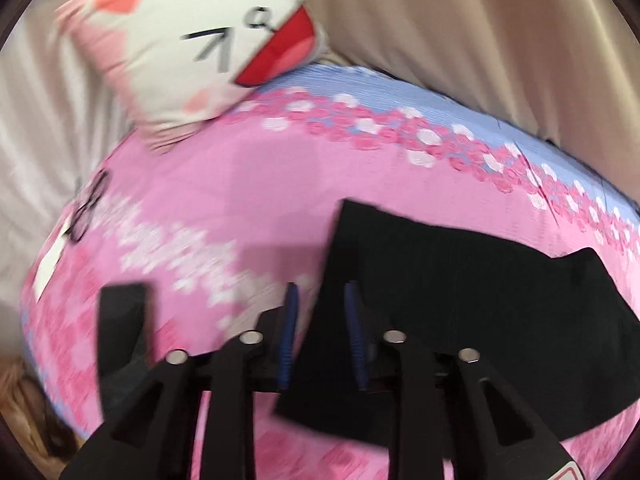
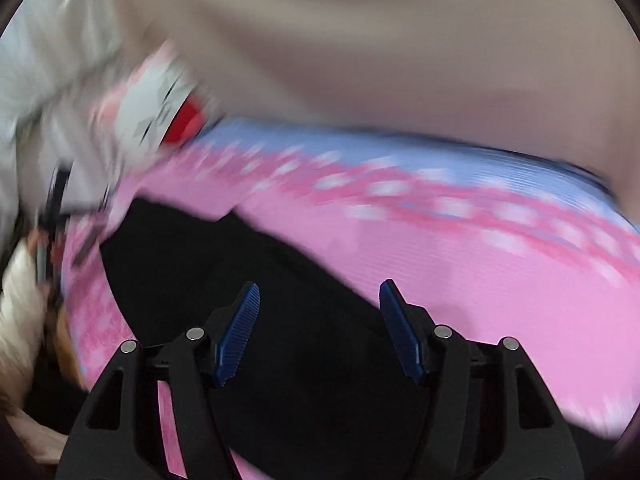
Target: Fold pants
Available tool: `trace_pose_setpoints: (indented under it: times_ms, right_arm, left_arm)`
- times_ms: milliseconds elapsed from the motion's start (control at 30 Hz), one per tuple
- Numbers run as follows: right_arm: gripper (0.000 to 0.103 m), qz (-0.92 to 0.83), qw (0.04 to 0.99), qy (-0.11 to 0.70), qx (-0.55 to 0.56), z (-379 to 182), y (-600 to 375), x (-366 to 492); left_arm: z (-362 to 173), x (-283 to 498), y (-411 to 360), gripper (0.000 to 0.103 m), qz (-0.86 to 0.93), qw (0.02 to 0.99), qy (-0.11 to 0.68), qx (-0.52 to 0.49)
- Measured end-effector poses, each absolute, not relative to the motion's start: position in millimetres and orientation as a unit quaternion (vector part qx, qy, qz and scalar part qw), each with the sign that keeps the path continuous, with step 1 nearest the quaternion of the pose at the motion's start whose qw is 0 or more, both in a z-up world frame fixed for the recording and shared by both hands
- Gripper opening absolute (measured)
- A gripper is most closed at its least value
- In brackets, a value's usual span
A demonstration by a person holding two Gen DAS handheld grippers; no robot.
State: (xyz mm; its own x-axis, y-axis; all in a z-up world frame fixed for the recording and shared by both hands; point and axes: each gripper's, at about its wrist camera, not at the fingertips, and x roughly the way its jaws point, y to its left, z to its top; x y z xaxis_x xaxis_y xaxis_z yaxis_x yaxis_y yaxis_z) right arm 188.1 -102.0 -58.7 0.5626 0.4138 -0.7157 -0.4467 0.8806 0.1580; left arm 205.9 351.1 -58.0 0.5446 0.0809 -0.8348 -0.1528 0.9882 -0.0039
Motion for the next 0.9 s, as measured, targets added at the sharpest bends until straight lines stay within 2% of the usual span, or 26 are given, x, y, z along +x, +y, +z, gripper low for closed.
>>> trace_pose_setpoints:
  times_ms: [167, 200, 233, 267, 367, 400, 467, 533, 600, 667, 733, 767, 833, 900]
  right_arm:
    - [0.061, 0.281, 0.847, 0.45, -0.015, -104, -21, 263]
    - [0.055, 0.29, 0.84, 0.459, -0.012, -109, -15, 267]
    - [0.024, 0.301, 0.832, 0.466, -0.018, -115, -5, 273]
    - [0.017, 0.293, 0.833, 0.467, -0.052, -119, 6, 276]
    - [0.014, 0.263, 0.86, 0.43, -0.076, -103, 11, 280]
    - [0.005, 0.248, 0.87, 0.422, -0.061, -100, 2, 287]
    - [0.005, 0.214, 0.87, 0.441, -0.053, -110, -13, 305]
    - [0.005, 0.191, 0.861, 0.468, -0.054, -123, -26, 303]
    - [0.007, 0.182, 0.883, 0.43, -0.035, -104, -48, 281]
    - [0.02, 0.159, 0.91, 0.383, -0.009, -75, -86, 240]
    - [0.065, 0.122, 0.927, 0.354, 0.009, -57, -129, 194]
    - [0.072, 0.099, 0.933, 0.346, 0.011, -54, -144, 179]
    - [0.072, 0.047, 0.939, 0.339, 0.021, -49, -192, 129]
    - [0.072, -0.019, 0.941, 0.335, 0.034, -52, -236, 85]
  left_arm:
    - [-94, 257, 339, 0.026, 0.067, 0.858, 0.508, -0.024]
    - [-103, 268, 338, 0.028, 0.079, 0.856, 0.512, -0.008]
    - [-108, 276, 337, 0.031, 0.089, 0.856, 0.51, 0.007]
    - [-109, 281, 338, 0.034, 0.094, 0.857, 0.506, 0.012]
    - [-108, 297, 336, 0.036, 0.111, 0.858, 0.502, 0.028]
    - [-109, 301, 334, 0.038, 0.117, 0.858, 0.499, 0.034]
    - [-111, 306, 326, 0.044, 0.14, 0.862, 0.483, 0.068]
    - [-112, 306, 319, 0.044, 0.153, 0.862, 0.473, 0.099]
    - [-108, 299, 319, 0.044, 0.148, 0.864, 0.469, 0.105]
    - [-100, 288, 329, 0.044, 0.14, 0.871, 0.465, 0.077]
    - [-84, 267, 338, 0.044, 0.139, 0.878, 0.456, 0.047]
    - [-77, 257, 340, 0.044, 0.141, 0.883, 0.447, 0.044]
    - [-67, 229, 340, 0.045, 0.144, 0.889, 0.431, 0.058]
    - [-73, 211, 338, 0.053, 0.146, 0.884, 0.439, 0.071]
